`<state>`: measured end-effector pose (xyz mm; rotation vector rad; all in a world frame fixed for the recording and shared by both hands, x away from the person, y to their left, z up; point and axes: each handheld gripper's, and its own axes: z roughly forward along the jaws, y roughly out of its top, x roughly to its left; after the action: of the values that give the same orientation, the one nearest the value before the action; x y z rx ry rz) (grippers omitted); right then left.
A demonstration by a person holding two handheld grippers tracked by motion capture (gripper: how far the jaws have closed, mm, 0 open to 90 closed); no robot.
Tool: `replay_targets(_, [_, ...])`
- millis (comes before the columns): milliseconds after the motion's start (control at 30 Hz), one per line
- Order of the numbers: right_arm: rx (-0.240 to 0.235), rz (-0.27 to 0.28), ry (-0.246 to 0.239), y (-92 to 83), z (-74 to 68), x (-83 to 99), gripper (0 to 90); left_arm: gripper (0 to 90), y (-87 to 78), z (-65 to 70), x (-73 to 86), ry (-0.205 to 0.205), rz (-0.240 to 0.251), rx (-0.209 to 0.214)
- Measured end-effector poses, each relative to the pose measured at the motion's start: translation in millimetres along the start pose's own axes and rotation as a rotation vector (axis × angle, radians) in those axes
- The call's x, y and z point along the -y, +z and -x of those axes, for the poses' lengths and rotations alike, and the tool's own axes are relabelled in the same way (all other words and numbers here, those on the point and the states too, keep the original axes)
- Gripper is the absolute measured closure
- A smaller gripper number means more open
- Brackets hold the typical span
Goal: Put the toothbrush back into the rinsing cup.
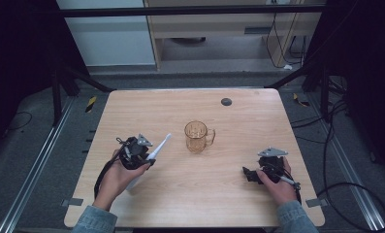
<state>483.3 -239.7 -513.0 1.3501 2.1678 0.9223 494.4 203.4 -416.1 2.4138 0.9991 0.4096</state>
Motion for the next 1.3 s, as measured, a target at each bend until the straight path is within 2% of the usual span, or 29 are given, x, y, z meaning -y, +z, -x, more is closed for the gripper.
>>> replay_targets(200, [-0.008,-0.005,0.016,-0.8,-0.6,-0.4,0.4,66.9,-15.0,-1.8,-4.6,-0.006,0.059,-0.017])
replay_targets(600, [-0.007,-0.004,0.014,-0.7,-0.6,-0.4,0.3,66.9,-25.3,-2.6,-17.8,-0.013,0.118,-0.015])
replay_targets(733, [-0.007,-0.004,0.015,-0.7,-0.6,-0.4,0.4,66.9,-25.7,-4.1,-25.8,-0.012,0.137,-0.009])
replay_targets(900, [-0.007,-0.004,0.015,-0.7,-0.6,-0.4,0.4,66.9,-22.5,-9.8,-35.1,-0.002,0.128,-0.018])
replay_targets(1133, [-0.007,-0.004,0.015,-0.7,-0.6,-0.4,0.4,66.9,-22.2,-12.0,-48.6,-0.005,0.154,-0.018])
replay_targets(1300, [-0.008,-0.004,0.015,-0.8,-0.6,-0.4,0.4,66.9,-24.0,-12.0,-63.9,-0.003,0.182,-0.016])
